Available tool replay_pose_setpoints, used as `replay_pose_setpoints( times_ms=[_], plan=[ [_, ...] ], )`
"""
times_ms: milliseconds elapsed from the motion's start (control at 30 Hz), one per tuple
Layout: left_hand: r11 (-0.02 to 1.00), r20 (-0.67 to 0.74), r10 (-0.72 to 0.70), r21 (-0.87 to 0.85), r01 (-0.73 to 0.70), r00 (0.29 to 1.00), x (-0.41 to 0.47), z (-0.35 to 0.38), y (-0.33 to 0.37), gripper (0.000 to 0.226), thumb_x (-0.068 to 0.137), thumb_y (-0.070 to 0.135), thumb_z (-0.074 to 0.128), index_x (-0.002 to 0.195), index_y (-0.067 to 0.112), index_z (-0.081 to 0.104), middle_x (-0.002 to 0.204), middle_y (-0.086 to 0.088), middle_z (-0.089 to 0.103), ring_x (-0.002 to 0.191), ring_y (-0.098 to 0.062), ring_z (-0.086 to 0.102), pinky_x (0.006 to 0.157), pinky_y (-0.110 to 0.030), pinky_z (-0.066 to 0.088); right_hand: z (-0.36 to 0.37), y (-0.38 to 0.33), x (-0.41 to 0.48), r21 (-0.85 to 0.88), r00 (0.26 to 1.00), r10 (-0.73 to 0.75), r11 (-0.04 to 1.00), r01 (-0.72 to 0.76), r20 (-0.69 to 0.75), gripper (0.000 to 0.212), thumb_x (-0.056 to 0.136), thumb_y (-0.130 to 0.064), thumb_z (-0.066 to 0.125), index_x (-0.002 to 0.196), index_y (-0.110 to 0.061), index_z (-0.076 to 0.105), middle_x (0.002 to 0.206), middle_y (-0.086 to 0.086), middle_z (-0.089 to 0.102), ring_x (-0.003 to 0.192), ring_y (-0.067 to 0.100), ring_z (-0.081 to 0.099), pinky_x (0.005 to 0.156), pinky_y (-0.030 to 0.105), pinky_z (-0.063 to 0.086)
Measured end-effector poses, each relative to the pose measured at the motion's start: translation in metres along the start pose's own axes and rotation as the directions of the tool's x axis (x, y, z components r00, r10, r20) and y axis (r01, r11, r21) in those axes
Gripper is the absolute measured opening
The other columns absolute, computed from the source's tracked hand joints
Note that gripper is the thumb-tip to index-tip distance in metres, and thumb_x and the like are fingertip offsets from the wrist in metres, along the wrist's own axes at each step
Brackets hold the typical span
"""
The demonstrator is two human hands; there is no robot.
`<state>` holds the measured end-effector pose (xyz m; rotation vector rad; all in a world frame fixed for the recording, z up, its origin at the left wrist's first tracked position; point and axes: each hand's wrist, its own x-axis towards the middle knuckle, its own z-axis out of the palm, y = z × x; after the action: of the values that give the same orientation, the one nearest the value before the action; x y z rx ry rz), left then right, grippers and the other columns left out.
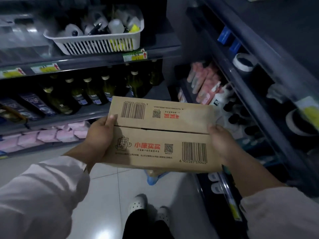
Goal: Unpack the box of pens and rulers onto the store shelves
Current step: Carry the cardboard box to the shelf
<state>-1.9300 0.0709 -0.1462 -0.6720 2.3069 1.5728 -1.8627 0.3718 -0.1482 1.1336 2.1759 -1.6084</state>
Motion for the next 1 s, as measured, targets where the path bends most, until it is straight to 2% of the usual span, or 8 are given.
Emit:
replay_pose_setpoints(
  times_ms=[167, 367, 433, 533, 600, 700, 900, 1000],
  plan=[
    [0.999, 0.011, -0.028, 0.022, 0.027, 1.0, 0.06, 0.027, -0.002, 0.028, 0.095, 0.05, 0.043, 0.088, 0.029, 0.06, 0.085, 0.004, 0.064, 0.08, -0.022, 0.062, 0.071, -0.036, 0.054, 0.024, 0.002, 0.055, 0.009, 0.999, -0.007, 1.0, 0.007, -0.041, 0.029, 0.102, -0.041, 0.035, 0.119, -0.025, 0.052, 0.107, 0.003, 0.061, 0.096, 0.024, 0.059, 0.081, 0.032, 0.047],
    [0.997, 0.038, -0.069, 0.041, 0.067, 0.997, 0.112, 0.05, -0.017, 0.031, 0.095, 0.052, 0.041, 0.091, 0.028, 0.059, 0.088, 0.0, 0.067, 0.08, -0.023, 0.064, 0.062, -0.03, 0.05, 0.05, 0.012, 0.105, 0.002, 0.998, 0.018, 1.0, -0.018, -0.068, 0.036, 0.101, -0.039, 0.035, 0.122, -0.016, 0.053, 0.111, 0.007, 0.058, 0.093, 0.023, 0.056, 0.08, 0.031, 0.041],
    [0.996, 0.041, -0.072, 0.06, 0.07, 0.997, 0.124, 0.056, -0.023, 0.031, 0.095, 0.052, 0.041, 0.102, 0.028, 0.06, 0.089, 0.001, 0.066, 0.08, -0.021, 0.063, 0.061, -0.029, 0.048, 0.058, 0.015, 0.118, 0.03, 0.997, 0.038, 0.999, -0.036, -0.062, 0.039, 0.101, -0.04, 0.036, 0.127, -0.016, 0.051, 0.11, 0.006, 0.057, 0.09, 0.021, 0.055, 0.078, 0.031, 0.041],
    [0.996, 0.065, -0.08, 0.048, 0.077, 0.995, 0.142, 0.061, -0.033, 0.038, 0.095, 0.053, 0.042, 0.117, 0.028, 0.06, 0.1, -0.002, 0.068, 0.09, -0.025, 0.064, 0.07, -0.035, 0.053, 0.066, 0.021, 0.131, 0.058, 0.997, 0.063, 0.997, -0.06, -0.051, 0.041, 0.101, -0.041, 0.036, 0.132, -0.018, 0.049, 0.11, 0.005, 0.056, 0.083, 0.015, 0.053, 0.066, 0.026, 0.04],
    [0.995, 0.064, -0.08, 0.064, 0.076, 0.995, 0.151, 0.064, -0.039, 0.038, 0.093, 0.055, 0.042, 0.115, 0.03, 0.06, 0.103, -0.001, 0.067, 0.095, -0.026, 0.062, 0.084, -0.042, 0.052, 0.069, 0.024, 0.137, 0.067, 0.996, 0.079, 0.995, -0.077, -0.039, 0.042, 0.101, -0.042, 0.036, 0.135, -0.019, 0.047, 0.111, 0.004, 0.055, 0.079, 0.011, 0.05, 0.061, 0.023, 0.036],
    [0.995, 0.066, -0.061, 0.08, 0.055, 0.996, 0.158, 0.071, -0.045, 0.028, 0.096, 0.051, 0.04, 0.108, 0.034, 0.059, 0.098, 0.005, 0.063, 0.093, -0.022, 0.057, 0.087, -0.035, 0.045, 0.073, 0.031, 0.144, 0.053, 0.995, 0.1, 0.994, -0.099, -0.022, 0.047, 0.102, -0.041, 0.035, 0.143, -0.018, 0.04, 0.125, 0.004, 0.053, 0.093, 0.016, 0.051, 0.07, 0.025, 0.04],
    [0.989, 0.073, -0.045, 0.14, 0.034, 0.996, 0.169, 0.08, -0.057, 0.044, 0.098, 0.05, 0.035, 0.129, 0.025, 0.054, 0.112, -0.001, 0.058, 0.096, -0.023, 0.051, 0.085, -0.034, 0.041, 0.085, 0.05, 0.159, 0.003, 0.992, 0.124, 0.992, -0.124, -0.023, 0.056, 0.101, -0.045, 0.034, 0.151, -0.022, 0.025, 0.15, 0.002, 0.035, 0.131, 0.023, 0.039, 0.107, 0.032, 0.031],
    [0.982, 0.073, -0.053, 0.183, 0.039, 0.996, 0.175, 0.081, -0.067, 0.047, 0.098, 0.049, 0.033, 0.133, 0.023, 0.051, 0.129, -0.01, 0.055, 0.105, -0.026, 0.05, 0.086, -0.033, 0.038, 0.09, 0.058, 0.164, 0.012, 0.989, 0.145, 0.989, -0.145, -0.011, 0.054, 0.1, -0.048, 0.036, 0.148, -0.023, 0.032, 0.144, 0.002, 0.043, 0.126, 0.025, 0.045, 0.109, 0.044, 0.036]
  ],
)
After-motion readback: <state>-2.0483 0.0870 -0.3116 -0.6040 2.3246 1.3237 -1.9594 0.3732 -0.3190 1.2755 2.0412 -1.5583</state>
